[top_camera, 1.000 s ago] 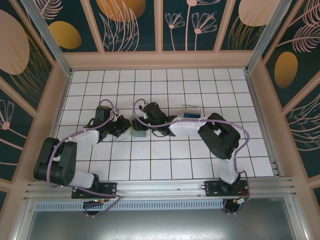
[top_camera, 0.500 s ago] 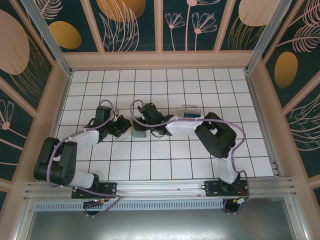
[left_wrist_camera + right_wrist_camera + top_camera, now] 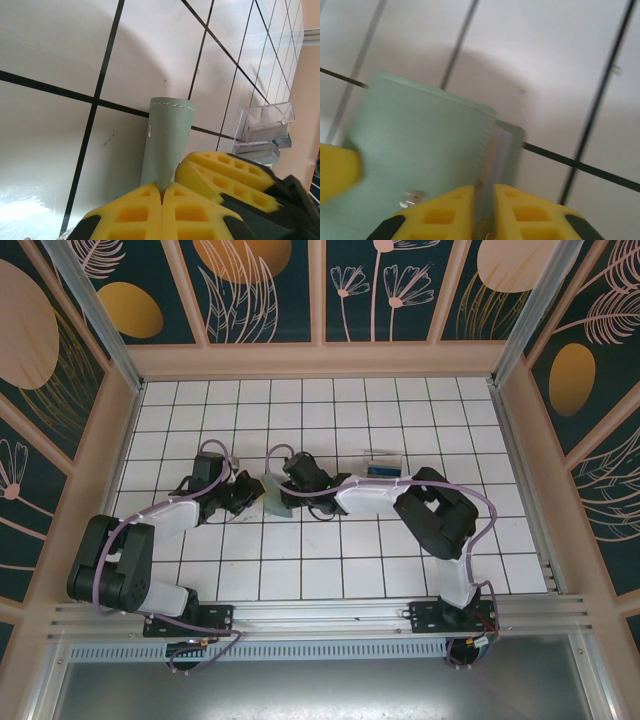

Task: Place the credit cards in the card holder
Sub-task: Open the button on the card holder, then flip over the card slot in the card holder.

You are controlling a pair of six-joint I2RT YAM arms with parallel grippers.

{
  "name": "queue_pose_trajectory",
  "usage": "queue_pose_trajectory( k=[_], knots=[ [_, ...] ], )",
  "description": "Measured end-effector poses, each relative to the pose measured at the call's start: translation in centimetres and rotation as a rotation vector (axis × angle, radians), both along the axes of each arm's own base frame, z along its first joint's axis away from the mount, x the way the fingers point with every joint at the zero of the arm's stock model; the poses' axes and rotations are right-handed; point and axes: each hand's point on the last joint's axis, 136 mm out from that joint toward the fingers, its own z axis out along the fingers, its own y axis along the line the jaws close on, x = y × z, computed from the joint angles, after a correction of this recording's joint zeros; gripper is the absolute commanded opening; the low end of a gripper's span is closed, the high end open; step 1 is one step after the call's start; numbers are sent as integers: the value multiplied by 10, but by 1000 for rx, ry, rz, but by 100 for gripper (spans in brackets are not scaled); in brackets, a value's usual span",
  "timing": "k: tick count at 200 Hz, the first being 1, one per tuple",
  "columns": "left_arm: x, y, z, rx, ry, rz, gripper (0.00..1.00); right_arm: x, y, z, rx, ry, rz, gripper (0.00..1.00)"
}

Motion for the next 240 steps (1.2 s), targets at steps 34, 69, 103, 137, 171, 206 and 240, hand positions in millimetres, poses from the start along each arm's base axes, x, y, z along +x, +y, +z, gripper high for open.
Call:
queue_pose_trajectory(
  k=[34,69,103,137,171,206,240],
  knots=[
    [3,-1,3,-4,-17,0,0,-3,-16,-12,-53,27,-34,8],
    [6,-2,2,-1,-32,-9,23,-4,-23,-8,-52,32,-52,2],
    [8,-3,-4,13,-39,-40,43,-1,-34,0,-42,29,-73,1],
    [11,-6,-7,15,-45,-60,49,-2,-46,4,-37,31,-85,0],
    [12,-7,-10,12,-37,-66,51,-11,-49,18,5,28,-67,0],
    [16,-15,-1,-28,-67,-97,54,-12,-41,49,92,-8,-38,1],
    [16,-18,3,-49,-80,-116,56,-12,-38,55,110,-15,-23,1]
  ],
)
